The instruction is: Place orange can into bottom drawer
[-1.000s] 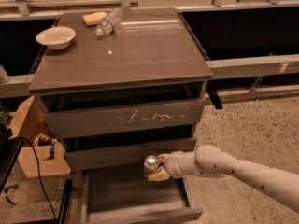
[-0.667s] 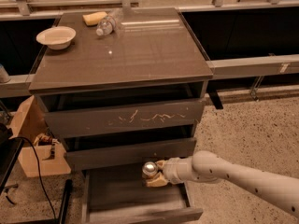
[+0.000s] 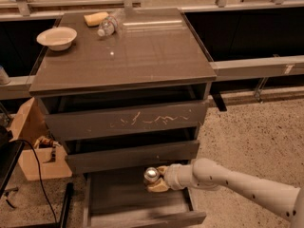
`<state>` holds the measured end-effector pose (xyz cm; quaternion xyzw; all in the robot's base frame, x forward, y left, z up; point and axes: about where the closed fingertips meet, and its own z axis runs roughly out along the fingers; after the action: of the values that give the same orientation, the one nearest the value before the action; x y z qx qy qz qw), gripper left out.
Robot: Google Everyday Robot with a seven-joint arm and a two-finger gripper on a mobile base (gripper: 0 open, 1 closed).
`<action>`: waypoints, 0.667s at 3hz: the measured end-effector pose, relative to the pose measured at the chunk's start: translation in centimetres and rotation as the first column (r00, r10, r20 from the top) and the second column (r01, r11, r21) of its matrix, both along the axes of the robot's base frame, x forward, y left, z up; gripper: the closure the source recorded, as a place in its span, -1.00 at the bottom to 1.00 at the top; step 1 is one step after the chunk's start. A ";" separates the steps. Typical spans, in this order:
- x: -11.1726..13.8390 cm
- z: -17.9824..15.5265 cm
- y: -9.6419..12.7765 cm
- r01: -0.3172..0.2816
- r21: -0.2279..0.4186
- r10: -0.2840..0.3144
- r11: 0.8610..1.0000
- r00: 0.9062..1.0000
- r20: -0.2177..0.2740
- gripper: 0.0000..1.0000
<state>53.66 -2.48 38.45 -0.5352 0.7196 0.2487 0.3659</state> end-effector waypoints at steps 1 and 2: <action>1.1 -5.1 -0.3 0.018 0.016 -0.018 1.000 1.000 0.007 1.00; 1.7 -8.0 -0.5 0.026 0.021 -0.027 0.999 1.000 0.014 1.00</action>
Offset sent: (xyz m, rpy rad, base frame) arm 0.0256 -0.0117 -0.1103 0.0242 -0.0258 -0.0427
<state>55.36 -3.00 30.44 -0.5235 0.7214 0.2475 0.3799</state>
